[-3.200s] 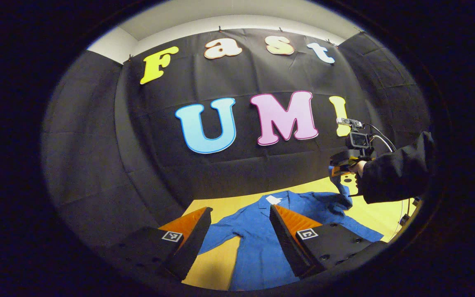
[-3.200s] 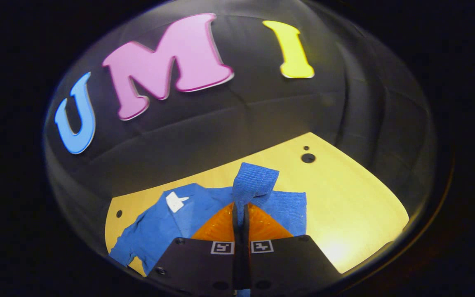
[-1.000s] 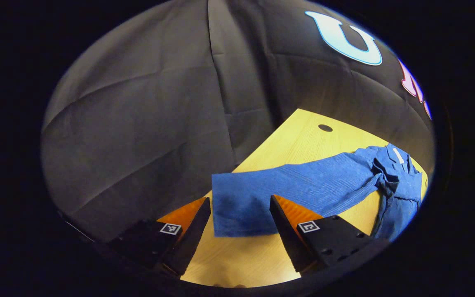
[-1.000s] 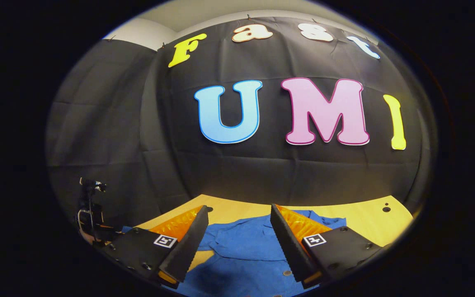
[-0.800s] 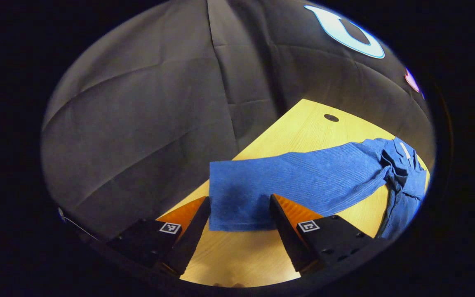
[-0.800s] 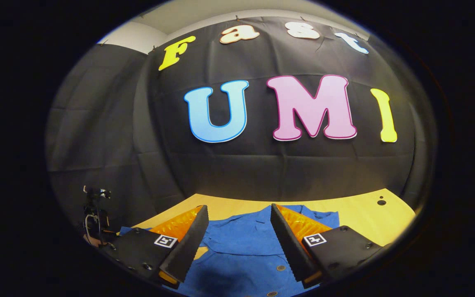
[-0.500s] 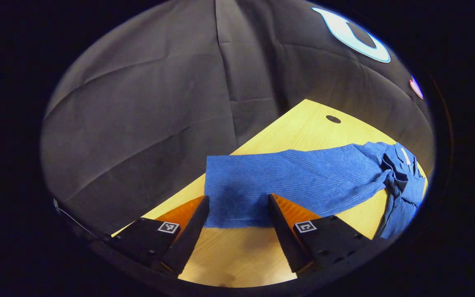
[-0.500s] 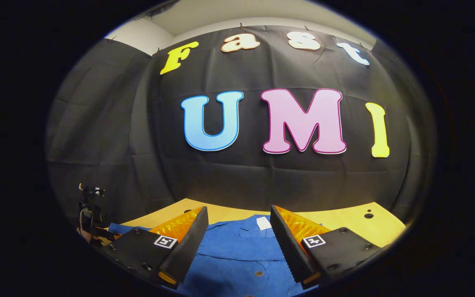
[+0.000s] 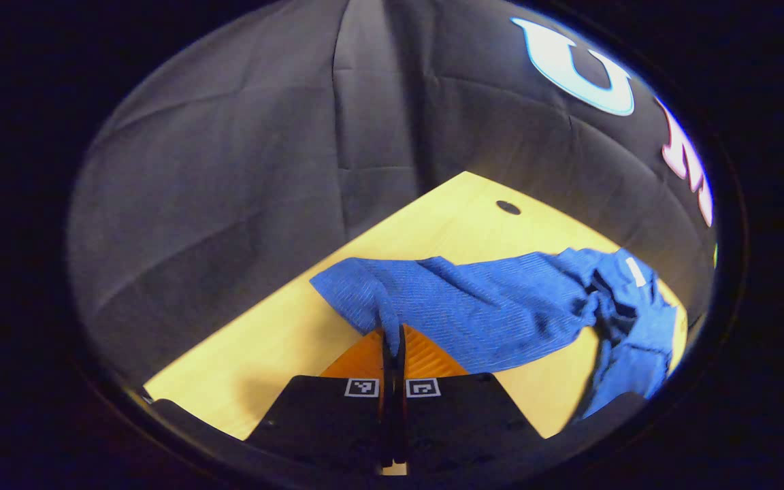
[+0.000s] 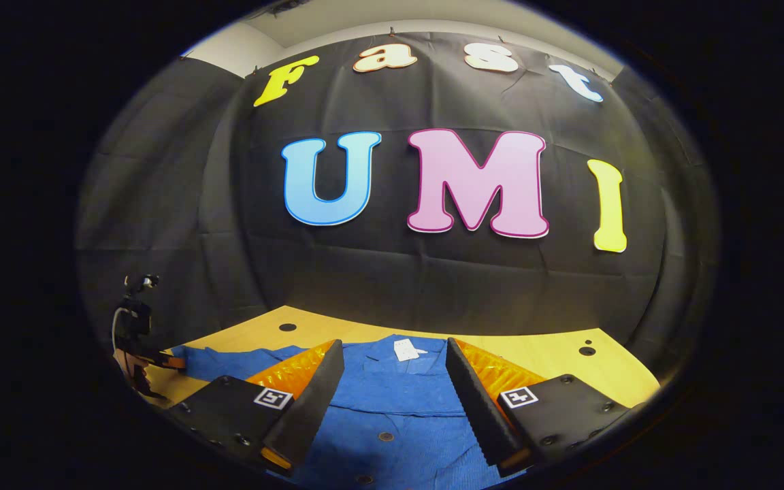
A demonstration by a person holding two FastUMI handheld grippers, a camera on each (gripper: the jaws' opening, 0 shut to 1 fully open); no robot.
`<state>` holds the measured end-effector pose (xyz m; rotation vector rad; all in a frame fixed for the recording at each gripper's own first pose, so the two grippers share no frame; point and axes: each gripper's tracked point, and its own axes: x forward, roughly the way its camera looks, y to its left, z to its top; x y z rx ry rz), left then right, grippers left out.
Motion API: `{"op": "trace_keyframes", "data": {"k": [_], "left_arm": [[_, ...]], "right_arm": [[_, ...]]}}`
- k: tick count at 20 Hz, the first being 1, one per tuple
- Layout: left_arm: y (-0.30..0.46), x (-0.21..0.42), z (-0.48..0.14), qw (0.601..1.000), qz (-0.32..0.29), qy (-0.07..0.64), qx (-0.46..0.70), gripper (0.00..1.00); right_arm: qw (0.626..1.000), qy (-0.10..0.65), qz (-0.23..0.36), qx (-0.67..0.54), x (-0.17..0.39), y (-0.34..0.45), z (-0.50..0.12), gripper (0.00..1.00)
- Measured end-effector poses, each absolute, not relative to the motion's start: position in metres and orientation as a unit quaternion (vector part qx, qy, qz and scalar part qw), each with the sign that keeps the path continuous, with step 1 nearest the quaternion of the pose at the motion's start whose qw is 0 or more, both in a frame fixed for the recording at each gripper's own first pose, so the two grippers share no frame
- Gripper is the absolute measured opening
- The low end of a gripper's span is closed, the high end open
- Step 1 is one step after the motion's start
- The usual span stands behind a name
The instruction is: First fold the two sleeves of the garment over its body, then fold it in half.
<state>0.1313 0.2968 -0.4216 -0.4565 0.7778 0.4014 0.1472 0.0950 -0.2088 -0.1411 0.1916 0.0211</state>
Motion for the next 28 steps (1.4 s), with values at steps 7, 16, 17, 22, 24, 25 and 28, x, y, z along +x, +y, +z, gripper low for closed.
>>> {"op": "trace_keyframes", "data": {"k": [7,16,17,22,24,25,28], "left_arm": [[0.283,0.160,-0.370,0.901,0.188,0.319,-0.227,0.00],[0.142,0.274,-0.246,0.948,0.038,0.212,-0.232,0.00],[0.116,0.280,-0.233,0.951,0.014,0.210,-0.229,0.00],[-0.031,0.299,-0.227,0.944,-0.109,0.233,-0.206,0.00],[-0.086,0.299,-0.234,0.937,-0.146,0.248,-0.196,0.00],[-0.111,0.301,-0.238,0.935,-0.163,0.254,-0.189,0.00],[-0.174,0.303,-0.263,0.921,-0.199,0.288,-0.171,0.00]], "right_arm": [[0.988,0.128,-0.033,-0.082,0.145,0.042,-0.236,0.95],[0.981,0.129,-0.097,-0.103,0.129,-0.034,-0.231,0.96],[0.981,0.128,-0.110,-0.101,0.126,-0.048,-0.228,0.97],[0.974,0.134,-0.165,-0.082,0.107,-0.108,-0.223,0.97],[0.970,0.128,-0.183,-0.096,0.097,-0.129,-0.215,0.97],[0.969,0.124,-0.189,-0.100,0.093,-0.137,-0.210,0.97],[0.965,0.132,-0.209,-0.092,0.080,-0.165,-0.211,0.97]]}}
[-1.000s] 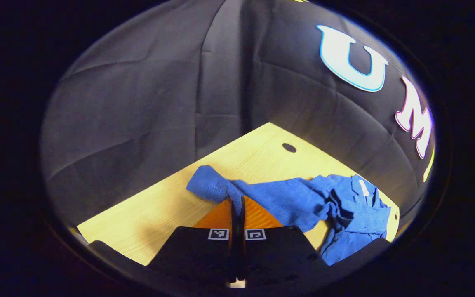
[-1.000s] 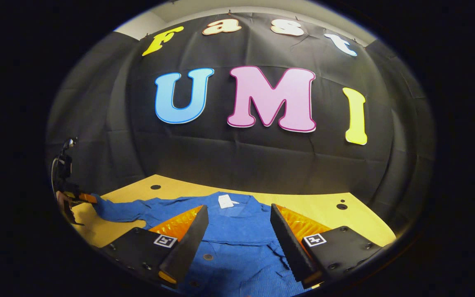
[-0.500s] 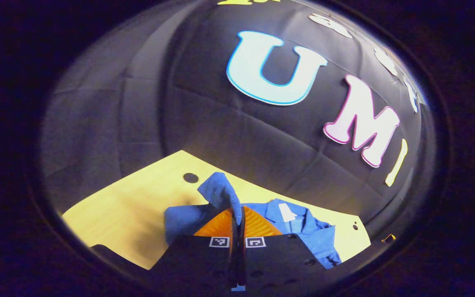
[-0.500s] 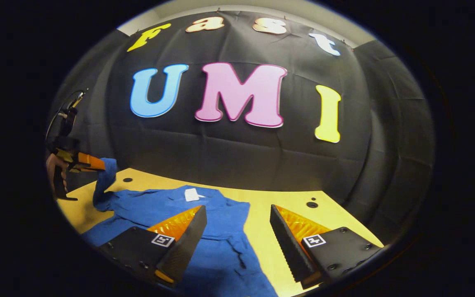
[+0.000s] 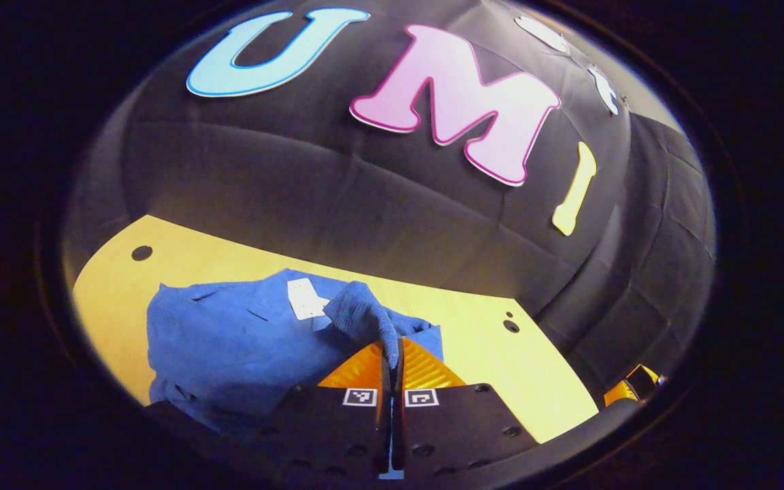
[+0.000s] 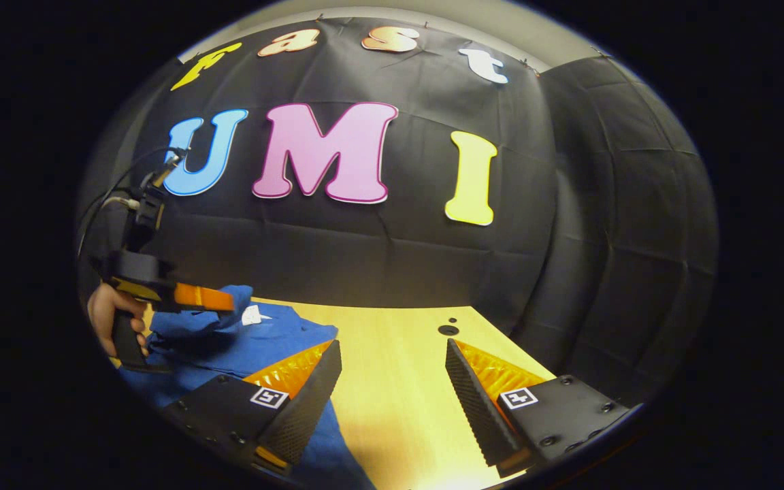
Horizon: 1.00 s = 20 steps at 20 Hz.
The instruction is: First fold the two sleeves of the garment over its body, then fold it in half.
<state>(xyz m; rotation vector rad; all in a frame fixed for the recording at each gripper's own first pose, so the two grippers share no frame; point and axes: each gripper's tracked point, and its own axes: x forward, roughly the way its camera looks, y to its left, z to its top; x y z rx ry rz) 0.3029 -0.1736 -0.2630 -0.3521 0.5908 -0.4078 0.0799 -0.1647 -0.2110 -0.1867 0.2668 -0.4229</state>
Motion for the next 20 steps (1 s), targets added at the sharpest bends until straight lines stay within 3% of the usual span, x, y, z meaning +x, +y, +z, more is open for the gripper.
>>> {"op": "trace_keyframes", "data": {"k": [2,6,11,15,20], "left_arm": [[-0.195,0.286,-0.286,0.907,-0.210,0.337,-0.141,0.10],[-0.211,0.275,-0.286,0.915,-0.225,0.318,-0.103,0.86],[-0.192,0.258,-0.253,0.929,-0.239,0.264,-0.101,0.85],[-0.134,0.220,-0.233,0.936,-0.229,0.246,-0.105,0.85],[-0.021,0.120,-0.262,0.935,-0.177,0.300,-0.075,0.85]], "right_arm": [[0.963,0.141,-0.219,-0.077,0.071,-0.182,-0.219,0.95],[0.961,0.143,-0.225,-0.075,0.057,-0.184,-0.224,0.96],[0.960,0.166,-0.219,-0.062,0.039,-0.159,-0.246,0.94],[0.960,0.185,-0.204,-0.053,0.025,-0.131,-0.259,0.95],[0.940,0.269,-0.205,-0.051,-0.014,-0.115,-0.299,0.97]]}}
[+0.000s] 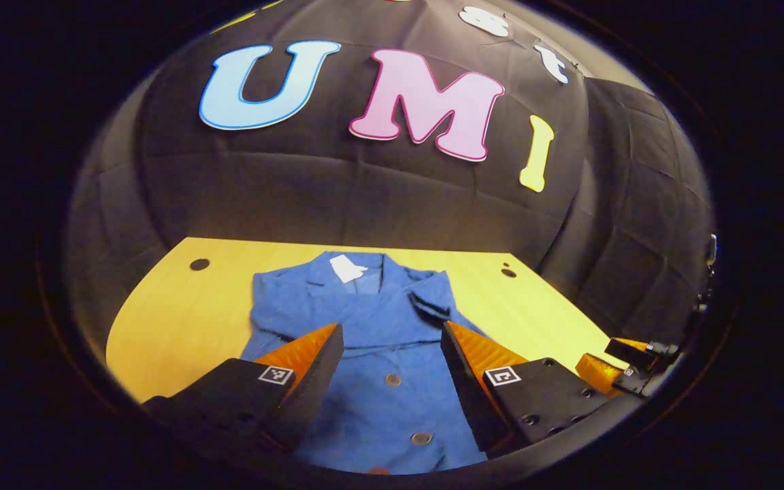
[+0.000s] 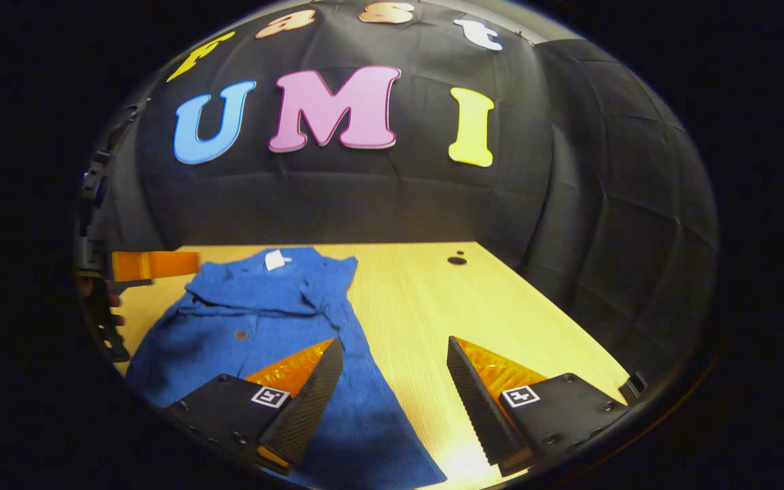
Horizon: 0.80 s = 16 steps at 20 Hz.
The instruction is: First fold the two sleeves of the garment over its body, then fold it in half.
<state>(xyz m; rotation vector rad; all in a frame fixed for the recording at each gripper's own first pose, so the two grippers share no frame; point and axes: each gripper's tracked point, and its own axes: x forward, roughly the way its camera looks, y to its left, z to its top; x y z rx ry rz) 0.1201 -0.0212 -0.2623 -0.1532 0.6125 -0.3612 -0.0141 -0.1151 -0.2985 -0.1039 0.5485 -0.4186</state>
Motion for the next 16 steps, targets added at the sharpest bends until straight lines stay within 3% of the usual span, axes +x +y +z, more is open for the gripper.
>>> {"op": "trace_keyframes", "data": {"k": [9,16], "left_arm": [[0.110,-0.054,-0.355,0.882,-0.073,0.464,-0.041,0.85],[0.106,-0.083,-0.377,0.859,-0.059,0.507,-0.030,0.85]], "right_arm": [[0.903,0.371,-0.196,-0.089,-0.083,-0.097,-0.348,0.98],[0.881,0.406,-0.229,-0.079,-0.106,-0.109,-0.370,0.99]]}}
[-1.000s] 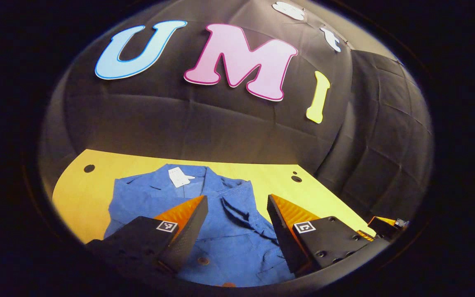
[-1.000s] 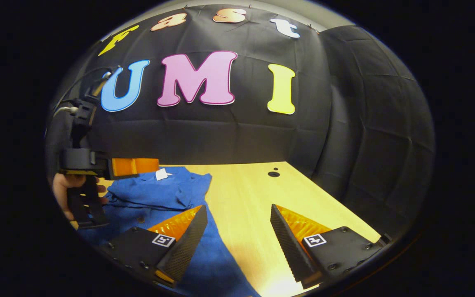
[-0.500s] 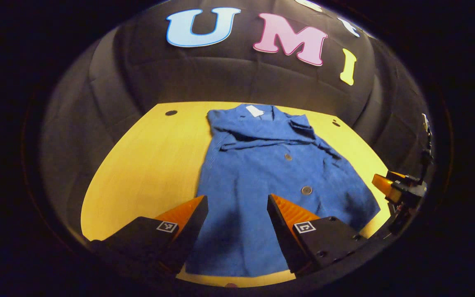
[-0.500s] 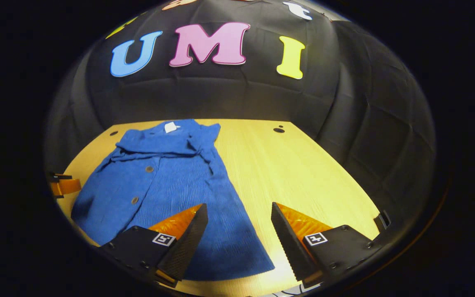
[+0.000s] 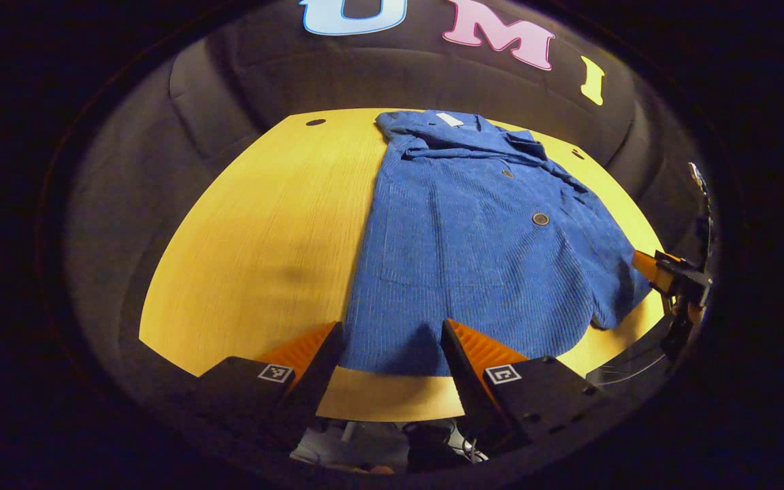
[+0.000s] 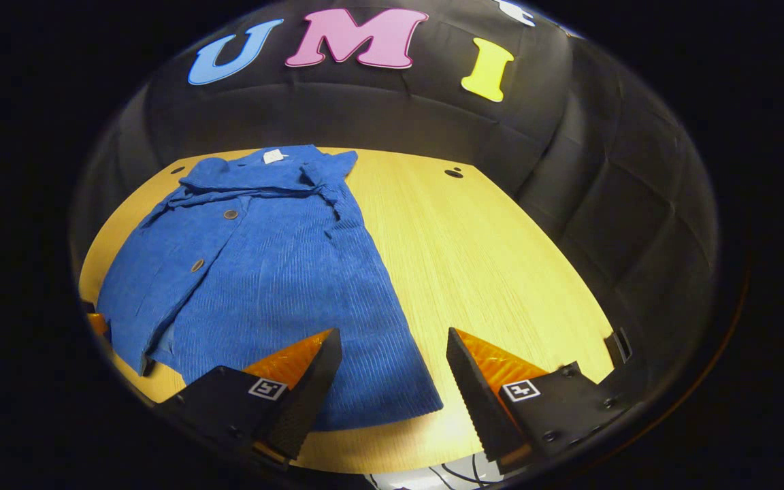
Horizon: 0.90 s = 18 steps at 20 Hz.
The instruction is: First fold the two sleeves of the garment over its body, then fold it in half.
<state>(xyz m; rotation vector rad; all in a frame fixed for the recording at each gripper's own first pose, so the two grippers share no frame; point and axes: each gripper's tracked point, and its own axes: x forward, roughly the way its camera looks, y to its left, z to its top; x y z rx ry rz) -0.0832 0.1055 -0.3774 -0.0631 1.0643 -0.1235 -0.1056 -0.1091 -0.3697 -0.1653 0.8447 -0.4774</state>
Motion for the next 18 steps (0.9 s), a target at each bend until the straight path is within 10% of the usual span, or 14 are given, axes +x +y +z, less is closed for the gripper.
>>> {"op": "trace_keyframes", "data": {"k": [11,16,18], "left_arm": [[0.098,-0.089,-0.383,0.849,-0.052,0.525,-0.018,0.83],[0.075,-0.078,-0.382,0.848,-0.055,0.526,-0.032,0.37],[0.069,-0.074,-0.381,0.850,-0.049,0.523,-0.034,0.05]], "right_arm": [[0.864,0.451,-0.221,0.035,-0.121,-0.104,-0.404,0.92],[0.866,0.462,-0.194,0.011,-0.113,-0.092,-0.405,0.12],[0.869,0.463,-0.172,-0.024,-0.110,-0.089,-0.405,0.07]]}}
